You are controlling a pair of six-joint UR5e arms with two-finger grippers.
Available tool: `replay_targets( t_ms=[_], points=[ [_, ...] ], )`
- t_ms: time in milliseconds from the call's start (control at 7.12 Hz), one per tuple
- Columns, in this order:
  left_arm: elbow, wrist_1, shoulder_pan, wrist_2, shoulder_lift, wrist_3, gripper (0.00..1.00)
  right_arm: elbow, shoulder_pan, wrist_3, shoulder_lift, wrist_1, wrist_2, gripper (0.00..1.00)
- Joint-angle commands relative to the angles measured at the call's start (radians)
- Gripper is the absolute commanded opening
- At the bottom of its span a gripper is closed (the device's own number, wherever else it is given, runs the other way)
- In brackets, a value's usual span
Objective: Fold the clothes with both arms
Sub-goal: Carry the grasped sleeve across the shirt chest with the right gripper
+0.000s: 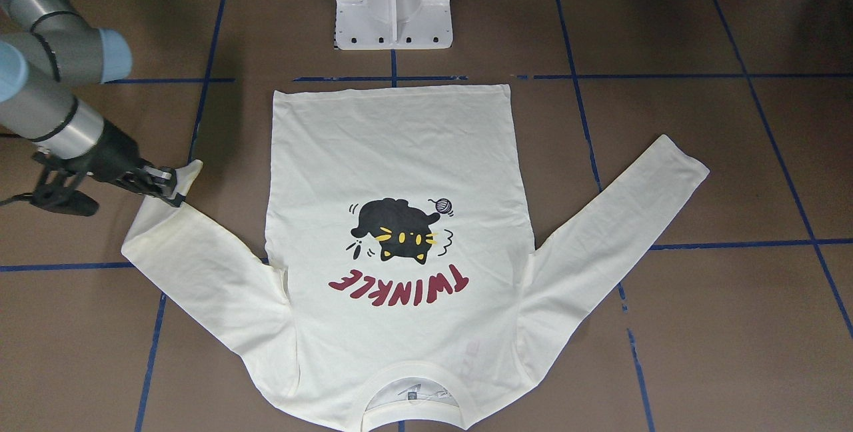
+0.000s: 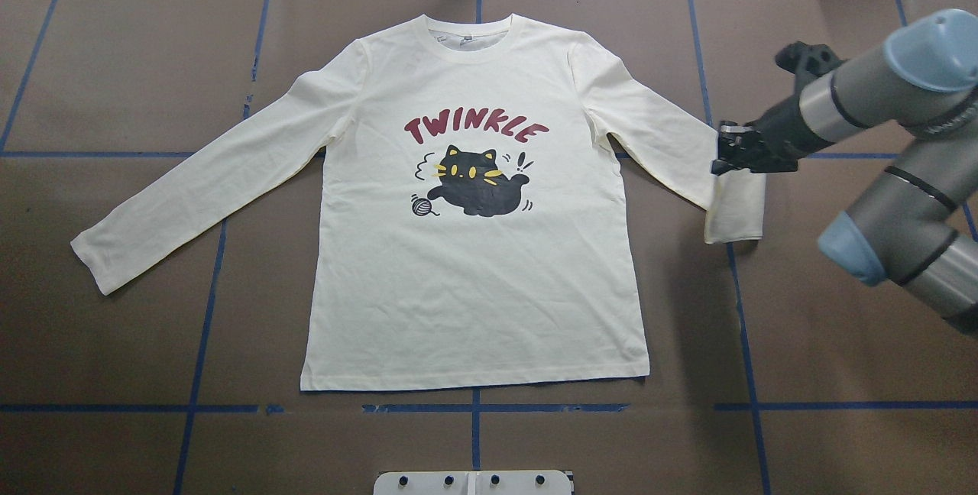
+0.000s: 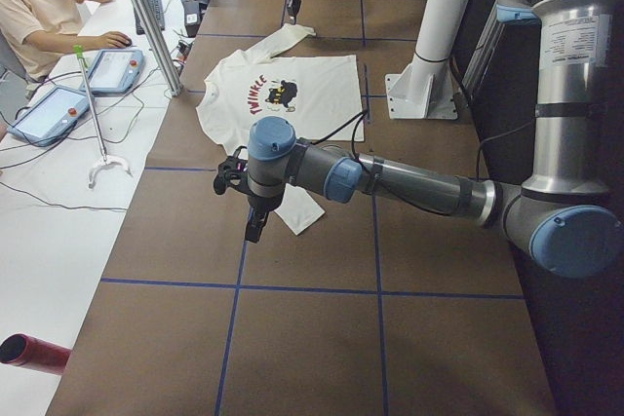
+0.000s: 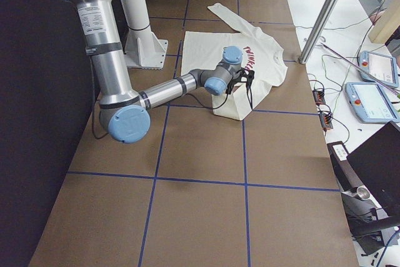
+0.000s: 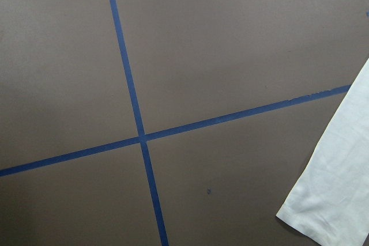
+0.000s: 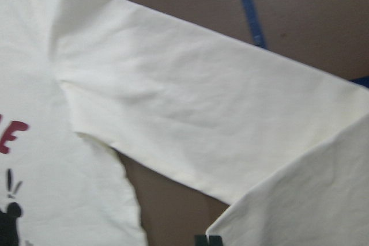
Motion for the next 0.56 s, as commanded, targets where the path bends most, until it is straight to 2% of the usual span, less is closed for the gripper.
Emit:
replay_targets(
  t_ms=[0, 140, 281, 421],
  points=[
    [-0.010, -0.030, 0.000, -0.001, -0.012, -0.009, 0.99, -0.120, -0.079, 0.146, 0.418, -0.179, -0.143, 0.00],
    [-0.010, -0.073, 0.000, -0.001, -0.012, -0.010, 0.99, -0.279, -0.170, 0.186, 0.615, -0.163, -0.270, 0.00],
    [-0.010, -0.102, 0.002, -0.001, -0.015, -0.010, 0.99, -0.439, -0.267, 0.189, 0.740, -0.077, -0.384, 0.00],
    [-0.013, -0.112, 0.002, -0.002, -0.017, -0.009, 0.99, -0.556, -0.380, 0.189, 0.794, 0.039, -0.544, 0.00]
  ],
)
